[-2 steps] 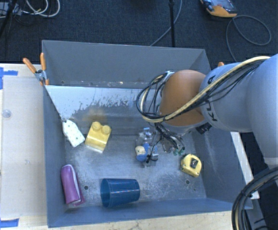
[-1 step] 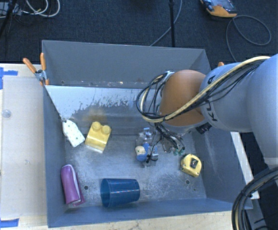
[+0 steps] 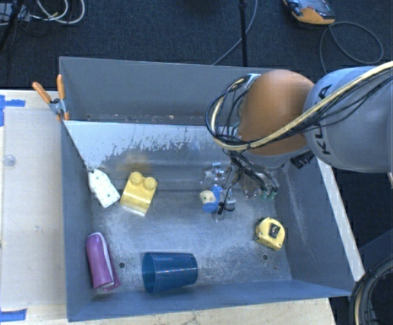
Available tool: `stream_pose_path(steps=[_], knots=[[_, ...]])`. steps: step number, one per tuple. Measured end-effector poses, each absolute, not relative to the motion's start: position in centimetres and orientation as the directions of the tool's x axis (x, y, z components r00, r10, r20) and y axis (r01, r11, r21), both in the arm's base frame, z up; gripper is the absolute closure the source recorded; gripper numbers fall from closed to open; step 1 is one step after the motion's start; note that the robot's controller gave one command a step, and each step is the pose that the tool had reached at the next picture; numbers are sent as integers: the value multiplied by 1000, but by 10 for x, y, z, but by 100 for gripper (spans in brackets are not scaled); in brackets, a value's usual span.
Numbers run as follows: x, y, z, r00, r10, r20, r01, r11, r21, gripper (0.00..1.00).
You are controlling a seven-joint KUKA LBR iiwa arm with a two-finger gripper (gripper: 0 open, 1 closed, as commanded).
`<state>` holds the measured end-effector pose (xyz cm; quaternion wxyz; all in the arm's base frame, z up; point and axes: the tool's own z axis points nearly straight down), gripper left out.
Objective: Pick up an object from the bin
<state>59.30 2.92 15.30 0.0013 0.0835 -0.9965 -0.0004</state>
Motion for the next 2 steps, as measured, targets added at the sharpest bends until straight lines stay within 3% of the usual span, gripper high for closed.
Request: stream_pose_path(steps=[1, 2], knots=[[593, 29, 153, -986, -166, 3, -166, 986, 1, 100], [588, 2, 266, -987, -159, 1, -159, 987, 1, 100]])
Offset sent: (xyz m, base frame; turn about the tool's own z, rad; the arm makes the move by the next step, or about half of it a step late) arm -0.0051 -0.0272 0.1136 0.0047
